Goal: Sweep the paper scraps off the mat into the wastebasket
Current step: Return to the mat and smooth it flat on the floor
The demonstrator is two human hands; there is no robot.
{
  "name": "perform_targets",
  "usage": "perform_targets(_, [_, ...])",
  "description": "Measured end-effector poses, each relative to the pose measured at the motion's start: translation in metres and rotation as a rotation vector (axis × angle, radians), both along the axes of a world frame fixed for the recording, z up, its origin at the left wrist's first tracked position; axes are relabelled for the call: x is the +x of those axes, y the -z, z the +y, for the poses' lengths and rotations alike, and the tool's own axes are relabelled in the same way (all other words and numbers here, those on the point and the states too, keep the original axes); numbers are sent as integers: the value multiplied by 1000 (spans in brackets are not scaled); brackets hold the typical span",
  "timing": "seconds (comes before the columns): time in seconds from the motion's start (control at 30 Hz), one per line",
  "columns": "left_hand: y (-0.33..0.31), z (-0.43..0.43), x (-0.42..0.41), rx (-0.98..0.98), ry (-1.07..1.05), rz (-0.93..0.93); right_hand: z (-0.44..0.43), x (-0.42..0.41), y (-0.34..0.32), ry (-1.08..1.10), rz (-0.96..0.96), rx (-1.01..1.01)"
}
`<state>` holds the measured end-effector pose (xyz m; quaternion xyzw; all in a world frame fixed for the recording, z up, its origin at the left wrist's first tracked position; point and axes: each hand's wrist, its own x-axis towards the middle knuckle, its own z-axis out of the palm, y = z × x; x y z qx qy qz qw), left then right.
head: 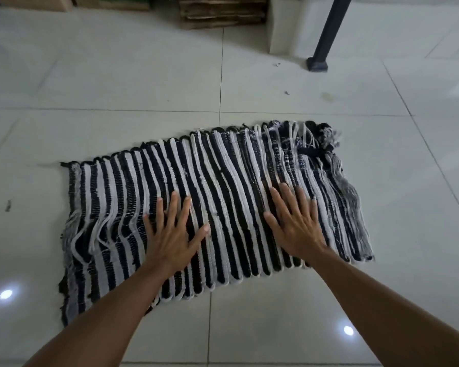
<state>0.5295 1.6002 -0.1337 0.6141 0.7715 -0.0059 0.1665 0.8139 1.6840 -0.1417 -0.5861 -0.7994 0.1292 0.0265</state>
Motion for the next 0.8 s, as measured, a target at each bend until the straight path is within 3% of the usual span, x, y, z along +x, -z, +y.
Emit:
perform_targets(0.13, [-1,-1,4,-8,55,2,-19,16,-1,105,-74,-11])
perform_targets(0.27, [-2,-6,6,83,-13,82,-19,4,-8,230,0,3])
perform_targets(0.37, [1,-17,0,75,-170,94,-14,-6,-15,73,28,25])
perform_targets(0.47, [8,-22,-5,36,-163,117,-15,-3,-10,-34,41,-16])
perform_targets(0.8, [8,11,18,67,-30,120,-28,51,-2,71,-35,40])
